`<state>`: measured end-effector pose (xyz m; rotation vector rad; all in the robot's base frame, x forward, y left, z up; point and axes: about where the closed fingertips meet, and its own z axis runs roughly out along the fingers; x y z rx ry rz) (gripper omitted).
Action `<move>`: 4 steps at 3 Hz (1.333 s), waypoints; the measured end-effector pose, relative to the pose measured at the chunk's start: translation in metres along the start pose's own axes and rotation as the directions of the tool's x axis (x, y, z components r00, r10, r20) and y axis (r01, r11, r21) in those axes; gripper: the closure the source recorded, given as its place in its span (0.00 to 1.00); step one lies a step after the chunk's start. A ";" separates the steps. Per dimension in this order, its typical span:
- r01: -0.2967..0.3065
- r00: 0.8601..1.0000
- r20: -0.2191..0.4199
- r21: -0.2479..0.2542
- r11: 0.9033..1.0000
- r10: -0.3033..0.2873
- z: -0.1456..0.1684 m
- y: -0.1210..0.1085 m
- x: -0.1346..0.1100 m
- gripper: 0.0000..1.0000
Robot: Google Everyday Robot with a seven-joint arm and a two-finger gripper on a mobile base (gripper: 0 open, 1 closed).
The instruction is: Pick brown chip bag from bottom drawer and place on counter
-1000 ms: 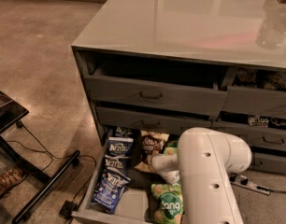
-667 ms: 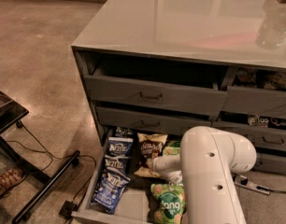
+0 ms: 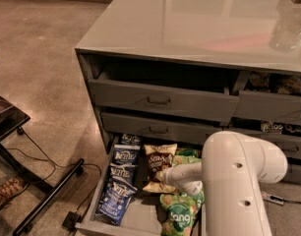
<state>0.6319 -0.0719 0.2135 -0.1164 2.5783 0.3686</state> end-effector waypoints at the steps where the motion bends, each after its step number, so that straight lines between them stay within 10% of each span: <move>1: 0.012 0.999 0.035 -0.042 0.999 -0.011 -0.039 0.004 -0.005 1.00; 3: 0.092 0.975 0.217 -0.243 0.966 -0.038 -0.110 0.033 -0.036 1.00; 4: 0.052 0.968 0.252 -0.242 0.969 0.011 -0.131 0.014 -0.040 1.00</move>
Offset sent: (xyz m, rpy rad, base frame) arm -0.0435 -0.0254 0.1440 0.2643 -0.2687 0.1114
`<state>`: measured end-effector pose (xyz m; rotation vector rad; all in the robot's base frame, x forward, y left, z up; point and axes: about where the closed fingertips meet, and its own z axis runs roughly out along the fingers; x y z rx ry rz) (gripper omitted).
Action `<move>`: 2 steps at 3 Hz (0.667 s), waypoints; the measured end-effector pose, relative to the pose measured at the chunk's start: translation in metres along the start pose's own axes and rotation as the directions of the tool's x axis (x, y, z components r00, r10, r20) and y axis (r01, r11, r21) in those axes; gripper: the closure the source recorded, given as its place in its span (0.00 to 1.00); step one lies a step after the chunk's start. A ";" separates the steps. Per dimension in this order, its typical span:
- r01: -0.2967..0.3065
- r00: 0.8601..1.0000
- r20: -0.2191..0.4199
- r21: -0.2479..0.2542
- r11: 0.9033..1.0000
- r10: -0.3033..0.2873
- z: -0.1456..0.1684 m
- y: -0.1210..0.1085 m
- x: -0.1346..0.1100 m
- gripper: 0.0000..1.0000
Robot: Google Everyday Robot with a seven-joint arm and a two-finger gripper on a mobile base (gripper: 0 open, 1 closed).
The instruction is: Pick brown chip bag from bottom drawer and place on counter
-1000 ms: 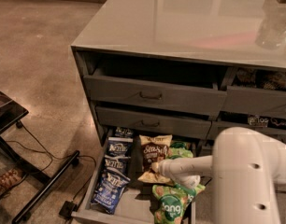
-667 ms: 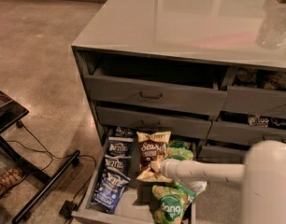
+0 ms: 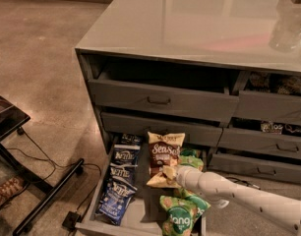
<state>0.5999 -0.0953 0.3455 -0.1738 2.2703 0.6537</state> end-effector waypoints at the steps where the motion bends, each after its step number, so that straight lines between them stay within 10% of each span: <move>1: 0.000 1.000 0.000 0.000 1.000 0.000 0.000 0.000 0.000 1.00; 2: -0.022 1.000 0.021 -0.017 1.000 0.022 -0.010 0.003 -0.005 1.00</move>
Offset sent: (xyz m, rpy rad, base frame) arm -0.0091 -0.0109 0.0264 0.0800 -0.0225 -0.0293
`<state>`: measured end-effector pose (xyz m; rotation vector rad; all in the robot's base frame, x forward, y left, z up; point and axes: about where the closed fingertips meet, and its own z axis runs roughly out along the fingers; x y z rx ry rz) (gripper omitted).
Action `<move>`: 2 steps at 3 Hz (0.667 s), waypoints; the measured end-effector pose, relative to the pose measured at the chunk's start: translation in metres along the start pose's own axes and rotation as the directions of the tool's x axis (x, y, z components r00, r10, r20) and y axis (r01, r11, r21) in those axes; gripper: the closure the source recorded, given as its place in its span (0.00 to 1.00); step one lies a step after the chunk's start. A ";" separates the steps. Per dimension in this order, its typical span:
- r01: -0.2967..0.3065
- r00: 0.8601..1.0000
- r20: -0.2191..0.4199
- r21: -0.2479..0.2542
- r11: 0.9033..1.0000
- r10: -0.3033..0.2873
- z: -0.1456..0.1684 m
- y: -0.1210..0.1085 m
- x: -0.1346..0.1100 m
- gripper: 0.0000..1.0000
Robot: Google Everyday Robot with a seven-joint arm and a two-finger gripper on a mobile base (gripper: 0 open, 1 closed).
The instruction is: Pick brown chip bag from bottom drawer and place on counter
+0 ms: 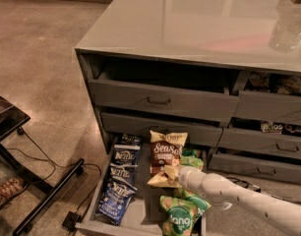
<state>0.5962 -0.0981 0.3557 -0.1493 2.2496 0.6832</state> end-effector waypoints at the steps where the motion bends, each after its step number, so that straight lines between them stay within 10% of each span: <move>1: 0.014 0.998 0.062 -0.045 0.999 -0.011 -0.029 0.019 -0.013 1.00; 2: 0.054 0.988 0.152 -0.087 0.995 -0.040 -0.070 0.042 -0.032 1.00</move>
Offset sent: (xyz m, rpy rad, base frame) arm -0.0657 -0.0125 0.1418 0.1264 -0.2913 0.0351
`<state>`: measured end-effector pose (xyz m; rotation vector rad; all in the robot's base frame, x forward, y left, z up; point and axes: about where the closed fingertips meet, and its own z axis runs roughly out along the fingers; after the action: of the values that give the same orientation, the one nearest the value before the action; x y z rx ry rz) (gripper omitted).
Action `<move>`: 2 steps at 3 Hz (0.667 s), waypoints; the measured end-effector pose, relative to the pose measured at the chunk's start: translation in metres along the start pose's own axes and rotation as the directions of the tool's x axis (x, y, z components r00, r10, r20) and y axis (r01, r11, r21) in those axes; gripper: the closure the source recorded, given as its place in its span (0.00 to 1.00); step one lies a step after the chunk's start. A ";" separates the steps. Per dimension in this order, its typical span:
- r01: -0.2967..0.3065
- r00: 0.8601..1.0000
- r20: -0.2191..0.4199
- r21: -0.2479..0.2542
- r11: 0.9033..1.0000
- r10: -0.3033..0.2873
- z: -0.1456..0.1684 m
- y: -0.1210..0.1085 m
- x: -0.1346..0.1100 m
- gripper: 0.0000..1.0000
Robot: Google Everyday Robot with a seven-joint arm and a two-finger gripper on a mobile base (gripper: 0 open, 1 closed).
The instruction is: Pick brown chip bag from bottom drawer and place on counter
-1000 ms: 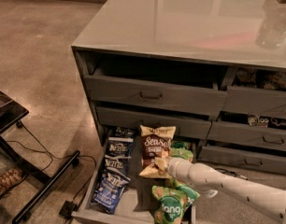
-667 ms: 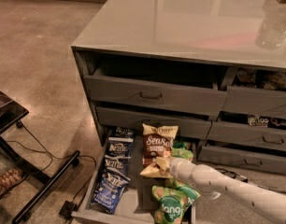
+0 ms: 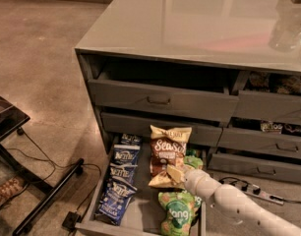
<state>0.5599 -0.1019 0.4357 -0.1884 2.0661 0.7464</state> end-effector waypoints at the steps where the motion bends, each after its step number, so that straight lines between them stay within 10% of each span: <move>1: 0.054 0.996 0.073 -0.034 0.998 -0.051 -0.034 0.029 -0.023 1.00; 2: 0.124 0.987 0.112 -0.059 0.991 -0.117 -0.060 0.062 -0.043 1.00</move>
Offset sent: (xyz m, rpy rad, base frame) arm -0.0682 0.0165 0.1382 -0.0322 -0.2571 0.0980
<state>0.5176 -0.0929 0.5220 -0.3010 1.9110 0.7351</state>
